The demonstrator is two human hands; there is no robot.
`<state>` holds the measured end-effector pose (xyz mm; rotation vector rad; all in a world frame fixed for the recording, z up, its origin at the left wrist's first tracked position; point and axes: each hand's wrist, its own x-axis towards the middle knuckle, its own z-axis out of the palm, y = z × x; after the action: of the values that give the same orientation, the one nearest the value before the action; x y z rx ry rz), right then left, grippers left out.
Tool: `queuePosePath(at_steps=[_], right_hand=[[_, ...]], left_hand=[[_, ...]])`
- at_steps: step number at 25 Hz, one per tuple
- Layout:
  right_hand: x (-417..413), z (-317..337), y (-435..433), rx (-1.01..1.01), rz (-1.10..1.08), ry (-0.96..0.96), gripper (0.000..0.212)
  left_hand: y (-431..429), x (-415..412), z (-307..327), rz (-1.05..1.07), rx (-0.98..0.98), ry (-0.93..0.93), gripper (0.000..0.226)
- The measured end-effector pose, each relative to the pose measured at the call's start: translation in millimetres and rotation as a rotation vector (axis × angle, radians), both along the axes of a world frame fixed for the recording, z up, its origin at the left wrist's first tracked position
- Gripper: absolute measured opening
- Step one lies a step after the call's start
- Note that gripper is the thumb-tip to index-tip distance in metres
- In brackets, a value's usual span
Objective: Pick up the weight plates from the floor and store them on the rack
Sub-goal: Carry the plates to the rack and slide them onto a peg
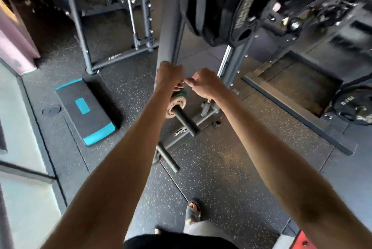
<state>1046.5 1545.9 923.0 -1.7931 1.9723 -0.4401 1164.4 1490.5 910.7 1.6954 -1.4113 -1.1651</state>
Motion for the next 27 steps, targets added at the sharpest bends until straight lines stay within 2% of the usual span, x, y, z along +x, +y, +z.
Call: queuePosePath(at_steps=[2, 5, 7, 8, 10, 12, 14, 16, 18, 21, 27], right_hand=[[-3.3, 40.9, 19.0, -0.130, -0.034, -0.118, 0.049], [-12.1, 97.7, 46.5, -0.386, -0.137, -0.390, 0.025], [-19.2, 127.2, 59.2, -0.619, -0.164, -0.335, 0.019], [-25.6, 134.5, 61.0, -0.732, -0.188, -0.287, 0.017], [-41.3, 141.3, 61.6, -0.912, -0.257, -0.200, 0.021], [-65.5, 139.8, 59.3, -1.008, -0.291, -0.107, 0.041], [-94.9, 132.8, 54.8, -0.972, -0.259, -0.039, 0.067], [-123.9, 126.9, 42.9, -0.824, -0.207, -0.095, 0.087], [-142.1, 122.4, 29.3, -0.703, -0.138, -0.247, 0.095], [-154.1, 118.9, 8.5, -0.668, 0.008, -0.455, 0.080], [-151.3, 122.2, -20.7, -0.576, 0.065, -0.566, 0.064]], left_hand=[[13.3, 7.0, 39.7, 0.011, -0.141, 0.058, 0.020], [40.7, 7.3, 96.2, 0.122, -0.400, 0.219, 0.023], [67.6, -6.1, 131.1, 0.012, -0.436, 0.424, 0.028], [79.7, -16.3, 142.4, -0.069, -0.463, 0.465, 0.030], [95.2, -40.5, 152.5, -0.118, -0.724, 0.346, 0.029], [93.6, -64.5, 154.2, -0.028, -1.092, 0.134, 0.025], [83.1, -84.2, 151.3, 0.062, -1.271, -0.110, 0.048], [71.7, -102.4, 143.2, 0.128, -1.226, -0.276, 0.074], [60.0, -115.3, 128.0, 0.172, -1.123, -0.294, 0.086], [49.4, -127.1, 110.5, 0.254, -1.072, -0.293, 0.082], [35.2, -130.6, 107.9, 0.377, -1.154, -0.396, 0.077]])
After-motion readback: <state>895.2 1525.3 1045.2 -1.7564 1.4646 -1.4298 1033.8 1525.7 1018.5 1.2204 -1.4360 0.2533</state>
